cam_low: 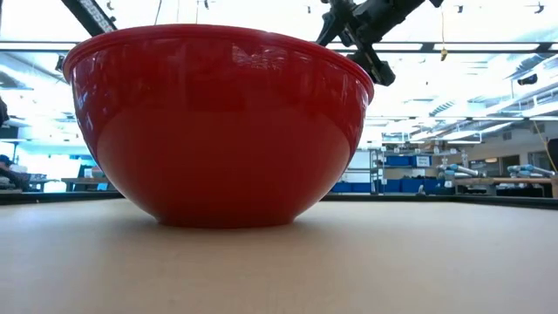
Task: Nest bowls inside each other
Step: Stack the blue bowl into the green bowl
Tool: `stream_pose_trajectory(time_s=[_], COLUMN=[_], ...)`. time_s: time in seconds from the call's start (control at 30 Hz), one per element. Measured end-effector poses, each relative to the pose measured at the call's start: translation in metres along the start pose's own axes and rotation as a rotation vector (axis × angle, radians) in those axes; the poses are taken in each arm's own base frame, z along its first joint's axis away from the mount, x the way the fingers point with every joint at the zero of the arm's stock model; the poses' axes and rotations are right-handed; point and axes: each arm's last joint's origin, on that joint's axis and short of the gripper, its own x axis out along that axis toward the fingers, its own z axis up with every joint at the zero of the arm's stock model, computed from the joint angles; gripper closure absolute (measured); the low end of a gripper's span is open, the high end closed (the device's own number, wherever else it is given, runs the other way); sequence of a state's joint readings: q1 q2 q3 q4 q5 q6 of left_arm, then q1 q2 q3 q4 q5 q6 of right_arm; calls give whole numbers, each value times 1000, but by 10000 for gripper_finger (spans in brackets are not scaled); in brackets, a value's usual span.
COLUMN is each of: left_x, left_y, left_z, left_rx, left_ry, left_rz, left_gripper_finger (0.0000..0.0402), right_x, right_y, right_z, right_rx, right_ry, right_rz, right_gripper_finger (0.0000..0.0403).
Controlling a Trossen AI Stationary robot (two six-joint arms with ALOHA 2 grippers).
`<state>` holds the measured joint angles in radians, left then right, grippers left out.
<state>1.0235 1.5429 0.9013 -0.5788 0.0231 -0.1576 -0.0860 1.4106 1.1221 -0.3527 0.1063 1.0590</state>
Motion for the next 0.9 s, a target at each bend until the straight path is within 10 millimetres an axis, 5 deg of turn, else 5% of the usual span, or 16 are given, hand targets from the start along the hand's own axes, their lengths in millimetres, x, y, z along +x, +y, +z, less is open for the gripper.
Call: stream_pose_trajectory(time_s=[0.13,0.27,0.53,0.7,0.9], left_x=[-22,-68,-154,-184,-195], left_y=[-6,-20,-81,-119,-142], left_z=[-1,13,16,11,1], left_rx=[8,68,386,488,518], left_ry=[-22,-148,-422,-582,-670], left_rz=[-30,-66,-199,-233,-223], left_gripper_finger=[391,393,394,394,394], right_x=[3,4,-10,-13,-34], right_y=[-1,2,30,26,50], right_z=[0,4,29,44,50], right_rx=[16,-42,-279,-368,-591], right_ry=[-21,-78,-398,-481,-583], right_rz=[-25,-1,224,75,-77], right_gripper_finger=[228,228,229,229,229])
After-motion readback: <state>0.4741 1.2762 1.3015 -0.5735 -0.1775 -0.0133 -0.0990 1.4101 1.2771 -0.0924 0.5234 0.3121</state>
